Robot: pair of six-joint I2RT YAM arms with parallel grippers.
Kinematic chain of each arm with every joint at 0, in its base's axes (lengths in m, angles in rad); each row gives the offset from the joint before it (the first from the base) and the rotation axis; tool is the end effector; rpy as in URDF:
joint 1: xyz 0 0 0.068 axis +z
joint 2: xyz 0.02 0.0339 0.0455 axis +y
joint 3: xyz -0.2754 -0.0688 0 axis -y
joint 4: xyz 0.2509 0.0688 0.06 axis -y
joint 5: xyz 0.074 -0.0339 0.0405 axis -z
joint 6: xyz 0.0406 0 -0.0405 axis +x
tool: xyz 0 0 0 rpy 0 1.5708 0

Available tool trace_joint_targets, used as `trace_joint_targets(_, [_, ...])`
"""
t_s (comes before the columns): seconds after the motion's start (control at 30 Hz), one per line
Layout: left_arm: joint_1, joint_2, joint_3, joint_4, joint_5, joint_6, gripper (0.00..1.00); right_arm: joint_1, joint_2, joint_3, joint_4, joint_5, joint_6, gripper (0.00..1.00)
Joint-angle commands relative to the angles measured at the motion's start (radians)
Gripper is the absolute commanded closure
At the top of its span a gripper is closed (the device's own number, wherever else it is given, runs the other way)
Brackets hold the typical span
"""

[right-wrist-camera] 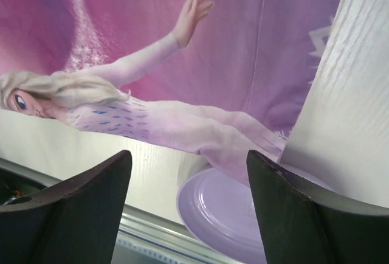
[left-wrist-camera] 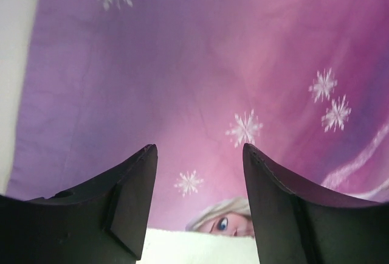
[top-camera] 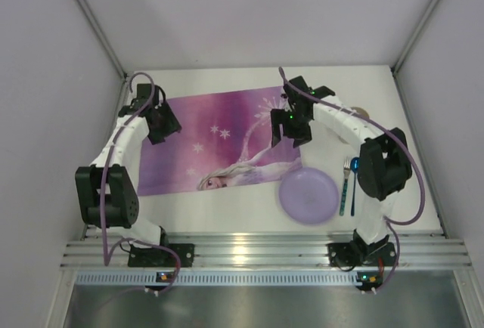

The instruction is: Set the dinner table for one person

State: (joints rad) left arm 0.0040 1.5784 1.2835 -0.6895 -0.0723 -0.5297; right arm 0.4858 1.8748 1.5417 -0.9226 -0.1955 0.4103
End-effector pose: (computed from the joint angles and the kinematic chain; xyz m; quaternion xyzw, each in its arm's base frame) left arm 0.3429 0.0043 0.2780 -0.2624 0.9201 -0.0416 0.2879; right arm 0.3451 0.1911 0.2427 -0.0524 0.9816 0.1545 0.0990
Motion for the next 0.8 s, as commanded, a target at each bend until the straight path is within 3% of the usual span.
trace_joint_targets(0.0, [-0.050, -0.079, -0.061, 0.010, 0.147, 0.026, 0.36, -0.009, -0.040, 0.086, -0.050, 0.074, -0.034, 0.22])
trace_joint_targets(0.1, [-0.145, -0.129, -0.099, 0.079, 0.319, 0.077, 0.36, -0.027, -0.078, 0.066, -0.047, 0.106, -0.039, 0.20])
trace_joint_targets(0.3, [-0.422, -0.034, -0.072, 0.185, 0.413, 0.060, 0.35, -0.117, -0.204, -0.080, -0.019, 0.120, -0.013, 0.19])
trace_joint_targets(0.53, [-0.761, 0.250, 0.137, 0.165, 0.396, 0.036, 0.38, -0.150, -0.407, -0.265, -0.012, 0.131, 0.019, 0.20])
trace_joint_targets(0.77, [-0.895, 0.379, 0.151, 0.171, 0.336, -0.036, 0.40, -0.167, -0.600, -0.350, -0.056, 0.149, 0.048, 0.19])
